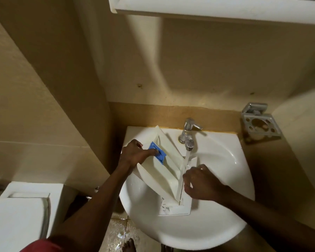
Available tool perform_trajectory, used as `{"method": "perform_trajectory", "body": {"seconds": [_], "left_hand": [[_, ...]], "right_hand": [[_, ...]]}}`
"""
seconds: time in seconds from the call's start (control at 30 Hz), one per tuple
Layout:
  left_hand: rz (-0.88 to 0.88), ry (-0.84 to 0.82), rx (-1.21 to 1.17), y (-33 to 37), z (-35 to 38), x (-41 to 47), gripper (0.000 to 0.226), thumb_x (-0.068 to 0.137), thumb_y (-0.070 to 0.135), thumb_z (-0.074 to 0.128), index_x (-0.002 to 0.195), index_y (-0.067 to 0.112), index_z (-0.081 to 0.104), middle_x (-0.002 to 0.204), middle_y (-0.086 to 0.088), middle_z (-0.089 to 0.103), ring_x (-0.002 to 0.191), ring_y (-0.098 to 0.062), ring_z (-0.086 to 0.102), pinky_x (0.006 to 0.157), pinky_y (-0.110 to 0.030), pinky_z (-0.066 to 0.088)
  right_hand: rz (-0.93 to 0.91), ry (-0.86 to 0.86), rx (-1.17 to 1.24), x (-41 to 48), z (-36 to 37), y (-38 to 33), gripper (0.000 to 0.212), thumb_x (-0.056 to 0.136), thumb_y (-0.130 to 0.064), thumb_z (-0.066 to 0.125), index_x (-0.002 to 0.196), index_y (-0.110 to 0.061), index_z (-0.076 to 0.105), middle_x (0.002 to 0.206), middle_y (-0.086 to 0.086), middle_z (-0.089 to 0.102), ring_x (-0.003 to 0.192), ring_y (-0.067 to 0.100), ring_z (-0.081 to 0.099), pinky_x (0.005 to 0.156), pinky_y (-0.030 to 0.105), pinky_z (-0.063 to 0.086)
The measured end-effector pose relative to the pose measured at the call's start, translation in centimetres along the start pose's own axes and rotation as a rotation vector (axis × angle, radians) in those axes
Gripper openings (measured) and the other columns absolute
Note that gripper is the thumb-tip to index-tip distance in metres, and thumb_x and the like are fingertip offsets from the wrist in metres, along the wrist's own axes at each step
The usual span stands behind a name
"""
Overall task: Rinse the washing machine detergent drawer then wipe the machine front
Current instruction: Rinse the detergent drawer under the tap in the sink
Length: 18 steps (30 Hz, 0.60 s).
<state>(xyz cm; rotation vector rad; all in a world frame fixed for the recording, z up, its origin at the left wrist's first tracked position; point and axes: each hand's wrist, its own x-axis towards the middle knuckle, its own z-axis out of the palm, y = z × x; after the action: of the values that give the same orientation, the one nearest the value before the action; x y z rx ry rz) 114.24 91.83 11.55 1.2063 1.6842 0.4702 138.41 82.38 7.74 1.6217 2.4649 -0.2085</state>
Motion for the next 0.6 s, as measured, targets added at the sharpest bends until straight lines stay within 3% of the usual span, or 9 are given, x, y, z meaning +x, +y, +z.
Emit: {"method": "perform_trajectory", "body": {"seconds": [0.13, 0.2, 0.27, 0.33, 0.4, 0.5, 0.6], "left_hand": [[0.014, 0.023, 0.03, 0.1, 0.4, -0.4, 0.077, 0.035, 0.067, 0.079, 0.094, 0.023, 0.055, 0.102, -0.003, 0.065, 0.091, -0.021, 0.066, 0.084, -0.046, 0.058], [0.009, 0.04, 0.058, 0.1, 0.7, -0.6, 0.078, 0.034, 0.068, 0.077, 0.095, 0.024, 0.055, 0.103, -0.004, 0.064, 0.091, -0.021, 0.065, 0.082, -0.045, 0.058], [-0.002, 0.057, 0.075, 0.1, 0.9, -0.9, 0.076, 0.033, 0.069, 0.077, 0.092, 0.027, 0.054, 0.105, -0.004, 0.062, 0.09, -0.021, 0.064, 0.082, -0.043, 0.057], [-0.009, 0.064, 0.083, 0.2, 1.1, -1.0, 0.074, 0.033, 0.069, 0.076, 0.09, 0.028, 0.053, 0.104, -0.003, 0.062, 0.09, -0.021, 0.064, 0.082, -0.043, 0.057], [-0.009, 0.065, 0.095, 0.3, 1.0, -1.1, 0.075, 0.032, 0.07, 0.073, 0.091, 0.027, 0.054, 0.103, -0.003, 0.062, 0.09, -0.022, 0.063, 0.083, -0.044, 0.057], [-0.01, 0.067, 0.111, 0.5, 0.9, -1.1, 0.078, 0.033, 0.071, 0.071, 0.094, 0.025, 0.055, 0.104, -0.003, 0.062, 0.093, -0.022, 0.062, 0.084, -0.044, 0.056], [-0.006, 0.062, 0.125, 0.5, 1.0, -1.0, 0.079, 0.036, 0.071, 0.074, 0.097, 0.025, 0.055, 0.106, -0.003, 0.06, 0.096, -0.023, 0.061, 0.086, -0.045, 0.055]], "right_hand": [[0.143, 0.003, -0.135, 2.3, 0.7, 3.7, 0.019, 0.053, -0.033, 0.062, 0.064, -0.017, 0.063, 0.076, 0.001, 0.066, 0.072, 0.022, 0.065, 0.061, 0.032, 0.05], [0.077, -0.009, -0.189, 2.1, 0.4, 2.4, 0.019, 0.064, -0.029, 0.055, 0.069, -0.013, 0.063, 0.078, 0.007, 0.066, 0.075, 0.025, 0.067, 0.064, 0.032, 0.051], [0.046, -0.185, -0.135, 1.0, 0.0, 0.0, 0.028, 0.083, -0.028, 0.043, 0.089, -0.01, 0.063, 0.094, 0.01, 0.066, 0.092, 0.028, 0.064, 0.081, 0.036, 0.048], [0.0, -0.281, -0.081, -0.5, 0.5, -1.9, 0.03, 0.09, -0.031, 0.041, 0.103, -0.011, 0.06, 0.108, 0.009, 0.064, 0.102, 0.028, 0.06, 0.092, 0.037, 0.041], [-0.096, -0.3, -0.028, -1.9, -0.3, -2.9, 0.023, 0.085, -0.03, 0.047, 0.092, -0.016, 0.065, 0.097, 0.003, 0.069, 0.091, 0.024, 0.064, 0.086, 0.034, 0.044], [-0.137, -0.103, -0.012, -0.9, -0.4, -0.7, 0.004, 0.064, -0.026, 0.066, 0.063, -0.023, 0.064, 0.065, -0.005, 0.064, 0.06, 0.014, 0.064, 0.06, 0.029, 0.053], [0.11, -0.084, 0.129, 1.4, -0.1, 3.2, 0.016, 0.074, -0.021, 0.062, 0.087, -0.016, 0.068, 0.094, 0.002, 0.067, 0.091, 0.025, 0.065, 0.08, 0.036, 0.049]]}}
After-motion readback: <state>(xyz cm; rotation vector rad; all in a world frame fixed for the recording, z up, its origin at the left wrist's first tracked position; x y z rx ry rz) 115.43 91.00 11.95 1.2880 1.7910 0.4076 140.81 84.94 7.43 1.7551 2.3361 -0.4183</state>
